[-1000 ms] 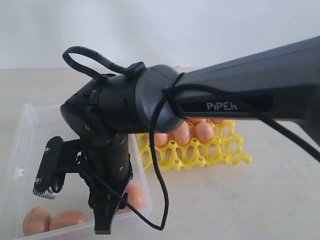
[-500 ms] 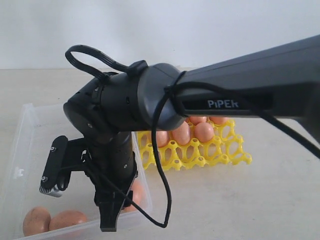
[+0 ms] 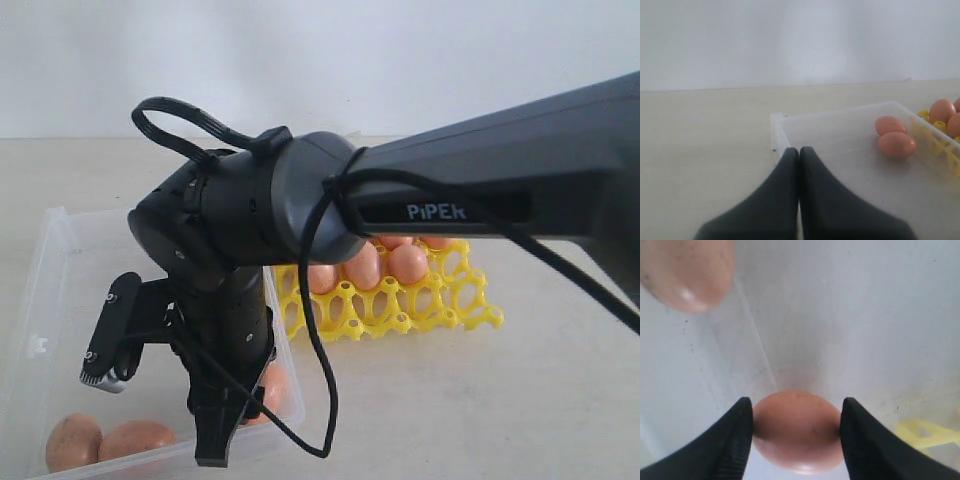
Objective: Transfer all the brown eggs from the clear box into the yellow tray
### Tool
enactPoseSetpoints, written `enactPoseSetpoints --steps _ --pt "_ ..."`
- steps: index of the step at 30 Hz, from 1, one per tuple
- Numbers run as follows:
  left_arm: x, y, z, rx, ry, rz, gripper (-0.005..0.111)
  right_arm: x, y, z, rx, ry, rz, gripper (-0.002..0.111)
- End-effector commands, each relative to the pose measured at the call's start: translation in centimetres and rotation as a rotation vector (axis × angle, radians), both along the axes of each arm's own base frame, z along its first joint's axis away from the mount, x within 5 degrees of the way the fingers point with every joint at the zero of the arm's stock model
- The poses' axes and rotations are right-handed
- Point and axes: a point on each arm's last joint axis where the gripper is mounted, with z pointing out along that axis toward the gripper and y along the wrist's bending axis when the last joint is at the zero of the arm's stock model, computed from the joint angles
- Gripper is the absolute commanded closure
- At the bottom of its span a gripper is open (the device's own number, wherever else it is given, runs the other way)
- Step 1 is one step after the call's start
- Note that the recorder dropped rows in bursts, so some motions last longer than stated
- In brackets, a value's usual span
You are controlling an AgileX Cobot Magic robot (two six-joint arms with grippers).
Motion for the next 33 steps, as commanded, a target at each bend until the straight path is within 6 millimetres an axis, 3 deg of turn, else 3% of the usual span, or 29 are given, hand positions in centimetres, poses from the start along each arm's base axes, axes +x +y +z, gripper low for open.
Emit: enactPoseSetpoints --steps 1,12,20,29,33 --pt "0.0 0.0 0.1 -0.005 -0.007 -0.005 0.111 0.3 0.1 -0.5 0.018 0.012 -0.026 0.058" --pt "0.0 0.0 0.1 -0.005 -0.007 -0.005 0.111 1.8 2.5 2.5 0.238 -0.063 -0.225 0.058" --pt "0.0 0.0 0.1 -0.005 -0.007 -0.005 0.111 2.6 2.1 4.6 0.166 -0.119 -0.303 0.058" --pt "0.0 0.0 0.1 -0.005 -0.007 -0.005 0.111 1.9 1.1 4.4 -0.038 -0.100 0.116 0.058" --pt "0.0 0.0 0.1 -0.005 -0.007 -0.005 0.111 1.3 0.5 4.3 -0.112 -0.037 0.194 0.058"
